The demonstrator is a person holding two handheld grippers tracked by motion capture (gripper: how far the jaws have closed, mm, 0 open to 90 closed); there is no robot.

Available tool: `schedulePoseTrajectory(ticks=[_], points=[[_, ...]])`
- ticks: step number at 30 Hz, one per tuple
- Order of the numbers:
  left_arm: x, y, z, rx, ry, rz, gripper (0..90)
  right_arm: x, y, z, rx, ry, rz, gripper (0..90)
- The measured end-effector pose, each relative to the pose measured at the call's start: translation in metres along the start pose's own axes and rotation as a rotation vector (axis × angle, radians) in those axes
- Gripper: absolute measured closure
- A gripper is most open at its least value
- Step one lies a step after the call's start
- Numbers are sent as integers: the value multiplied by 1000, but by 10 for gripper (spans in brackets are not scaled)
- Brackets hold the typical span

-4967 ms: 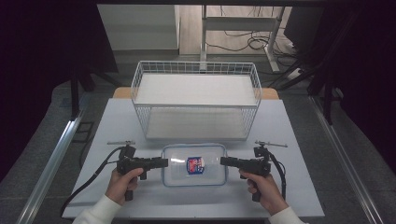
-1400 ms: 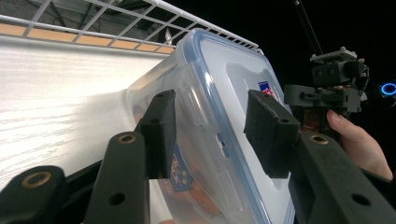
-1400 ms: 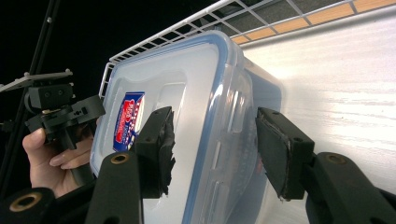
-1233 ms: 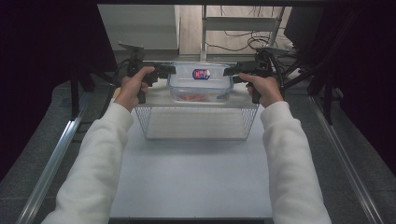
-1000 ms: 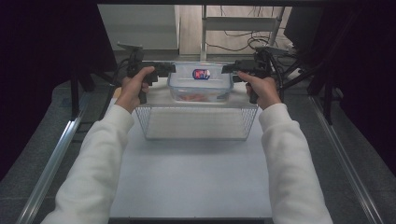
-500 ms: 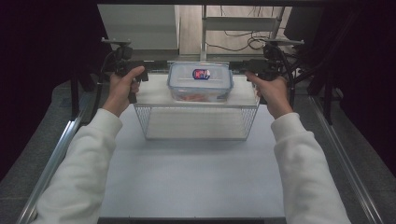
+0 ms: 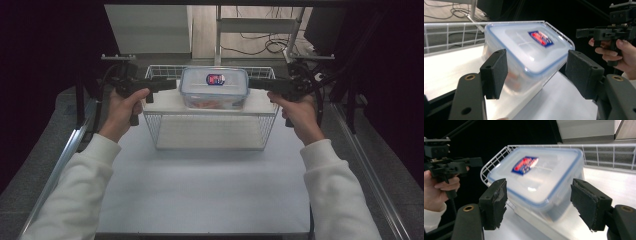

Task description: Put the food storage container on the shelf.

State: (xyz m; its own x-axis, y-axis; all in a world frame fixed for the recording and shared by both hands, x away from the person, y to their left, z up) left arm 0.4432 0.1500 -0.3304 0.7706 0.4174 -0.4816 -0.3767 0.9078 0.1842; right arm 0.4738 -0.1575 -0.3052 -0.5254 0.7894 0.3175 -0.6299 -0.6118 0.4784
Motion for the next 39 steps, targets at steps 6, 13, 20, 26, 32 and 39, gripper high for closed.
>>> schedulePoseTrajectory(ticks=[6,13,20,26,32,39], points=[[-15,12,-30,-9,-15,-23,343,-2,16,-34,-17,70,16,284],[-29,10,-63,9,-62,-31,345,-2,31,-74,-39,96,68,270],[-36,0,-114,65,-119,-5,346,-4,38,-114,-48,134,66,262],[-38,-5,-162,133,-133,17,342,-10,37,-155,-44,149,77,256],[-36,-9,-195,188,-126,36,337,-19,33,-189,-20,155,50,256],[-34,-5,-194,183,-134,61,312,-22,31,-197,-35,163,22,200]])
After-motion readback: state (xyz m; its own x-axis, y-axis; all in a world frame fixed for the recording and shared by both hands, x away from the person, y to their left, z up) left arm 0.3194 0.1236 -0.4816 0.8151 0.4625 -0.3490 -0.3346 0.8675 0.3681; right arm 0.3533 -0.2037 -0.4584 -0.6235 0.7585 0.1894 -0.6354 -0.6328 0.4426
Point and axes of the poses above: each handheld gripper's, and its own axes: y roughly backward along the jaws, z roughly out of its top, x roughly to its left, the point moved 8 cm from there along -y, roughly forward along the jaws, and after that the axes turned 12 degrees about -z, right-handed, at the moved point
